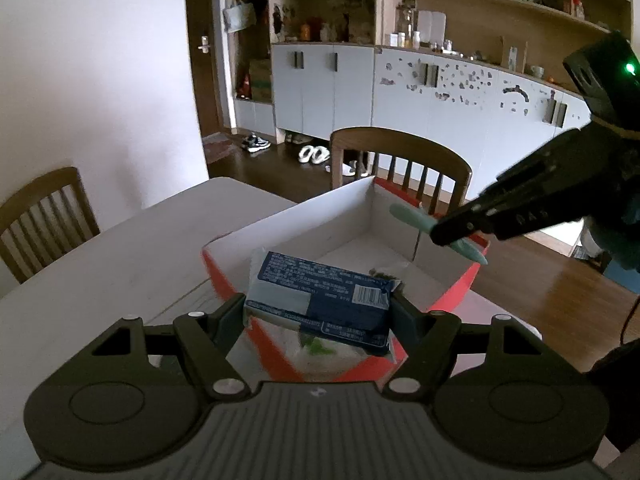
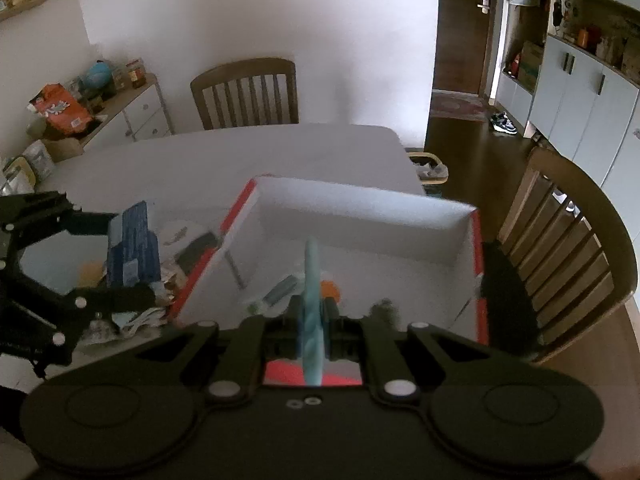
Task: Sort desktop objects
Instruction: 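Carry the teal stick and the blue-white packet over the red shoebox with both tools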
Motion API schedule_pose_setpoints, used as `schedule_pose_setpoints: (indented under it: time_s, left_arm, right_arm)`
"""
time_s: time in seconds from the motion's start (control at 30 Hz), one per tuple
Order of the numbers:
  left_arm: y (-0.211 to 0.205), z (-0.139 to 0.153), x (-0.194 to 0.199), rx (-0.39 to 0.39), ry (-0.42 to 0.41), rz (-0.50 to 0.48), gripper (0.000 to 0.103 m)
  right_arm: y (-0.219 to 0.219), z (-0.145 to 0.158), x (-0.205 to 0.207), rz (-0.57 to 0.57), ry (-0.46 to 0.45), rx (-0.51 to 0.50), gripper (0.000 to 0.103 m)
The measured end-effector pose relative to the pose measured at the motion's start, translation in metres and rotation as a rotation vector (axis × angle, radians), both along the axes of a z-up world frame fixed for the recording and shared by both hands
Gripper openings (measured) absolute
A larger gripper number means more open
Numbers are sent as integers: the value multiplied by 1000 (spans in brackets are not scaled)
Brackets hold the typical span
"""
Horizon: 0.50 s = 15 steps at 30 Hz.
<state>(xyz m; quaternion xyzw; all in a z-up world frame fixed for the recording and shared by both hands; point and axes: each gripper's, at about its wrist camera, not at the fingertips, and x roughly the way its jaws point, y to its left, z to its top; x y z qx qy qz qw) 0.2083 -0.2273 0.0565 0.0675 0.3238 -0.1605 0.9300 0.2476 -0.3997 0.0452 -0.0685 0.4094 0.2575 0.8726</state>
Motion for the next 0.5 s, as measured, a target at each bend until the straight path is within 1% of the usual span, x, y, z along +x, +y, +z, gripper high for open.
schedule_pose_setpoints:
  time_s: [0.1,0.33,0.5]
  left_arm:
    - [-11,-4,17,6,20,-11,75]
    - [-32,-23,59,1,122,-30,75]
    - [-41,-36,85,-7,172,-67,75]
  right_arm:
    - [-8,-1,16,-2,2,-3,9]
    - [-19,-16,43,10,36,-8,9]
    - [-22,-27,61,21,51,-19,9]
